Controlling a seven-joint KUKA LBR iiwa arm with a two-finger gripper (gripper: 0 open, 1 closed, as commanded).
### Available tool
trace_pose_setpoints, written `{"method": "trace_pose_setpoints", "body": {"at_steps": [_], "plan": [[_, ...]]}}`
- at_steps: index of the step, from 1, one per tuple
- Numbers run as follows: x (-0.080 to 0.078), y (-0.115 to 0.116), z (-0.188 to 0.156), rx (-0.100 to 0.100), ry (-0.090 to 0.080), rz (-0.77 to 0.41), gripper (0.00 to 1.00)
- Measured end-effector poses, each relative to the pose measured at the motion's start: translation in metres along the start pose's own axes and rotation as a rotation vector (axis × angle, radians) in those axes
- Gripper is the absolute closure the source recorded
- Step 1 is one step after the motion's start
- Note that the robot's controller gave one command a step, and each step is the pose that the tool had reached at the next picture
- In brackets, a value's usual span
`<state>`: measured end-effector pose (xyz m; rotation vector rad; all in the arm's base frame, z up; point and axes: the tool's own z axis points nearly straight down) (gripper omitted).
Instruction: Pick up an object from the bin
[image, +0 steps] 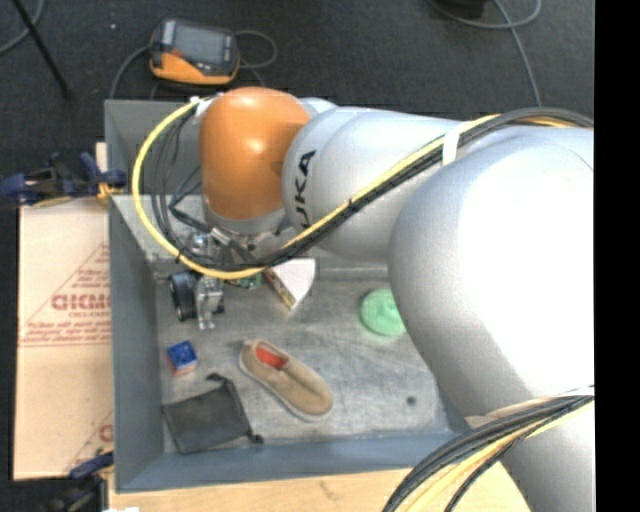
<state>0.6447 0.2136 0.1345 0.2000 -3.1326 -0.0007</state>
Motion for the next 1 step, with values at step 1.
{"method": "trace_pose_setpoints", "body": {"at_steps": [1], "plan": [[-0.0022,0.0006,-0.0474,-0.002,-0.011,0.004,1.00]]}}
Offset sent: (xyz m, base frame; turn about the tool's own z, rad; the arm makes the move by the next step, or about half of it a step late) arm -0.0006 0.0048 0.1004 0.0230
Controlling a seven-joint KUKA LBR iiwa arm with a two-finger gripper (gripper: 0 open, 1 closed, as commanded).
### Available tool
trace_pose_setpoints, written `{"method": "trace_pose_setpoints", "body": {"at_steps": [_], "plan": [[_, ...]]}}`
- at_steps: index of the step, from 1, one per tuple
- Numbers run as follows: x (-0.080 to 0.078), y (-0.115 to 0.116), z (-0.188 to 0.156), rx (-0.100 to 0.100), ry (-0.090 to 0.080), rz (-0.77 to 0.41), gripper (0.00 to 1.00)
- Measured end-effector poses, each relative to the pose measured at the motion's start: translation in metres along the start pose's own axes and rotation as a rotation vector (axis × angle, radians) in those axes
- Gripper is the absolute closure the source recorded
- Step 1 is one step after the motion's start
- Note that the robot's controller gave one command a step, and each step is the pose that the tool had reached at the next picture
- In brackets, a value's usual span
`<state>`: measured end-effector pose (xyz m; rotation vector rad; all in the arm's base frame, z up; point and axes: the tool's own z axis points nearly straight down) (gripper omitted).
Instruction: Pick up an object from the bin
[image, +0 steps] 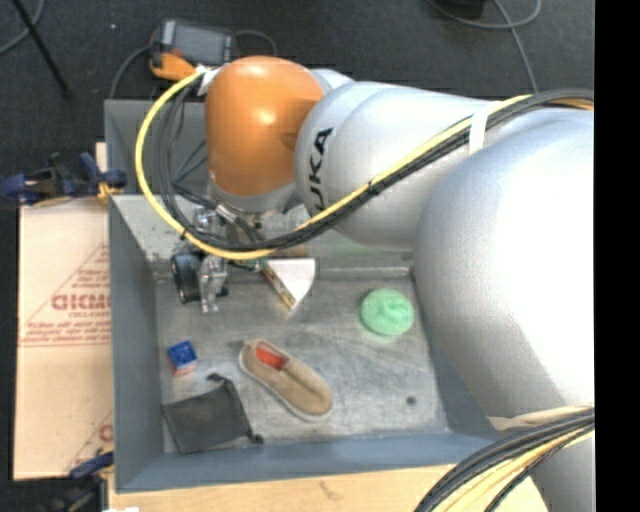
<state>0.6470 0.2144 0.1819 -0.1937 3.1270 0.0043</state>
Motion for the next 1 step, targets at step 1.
{"method": "trace_pose_setpoints", "body": {"at_steps": [1], "plan": [[0.0014,0.0030,-0.0483,0.001,0.008,0.015,1.00]]}}
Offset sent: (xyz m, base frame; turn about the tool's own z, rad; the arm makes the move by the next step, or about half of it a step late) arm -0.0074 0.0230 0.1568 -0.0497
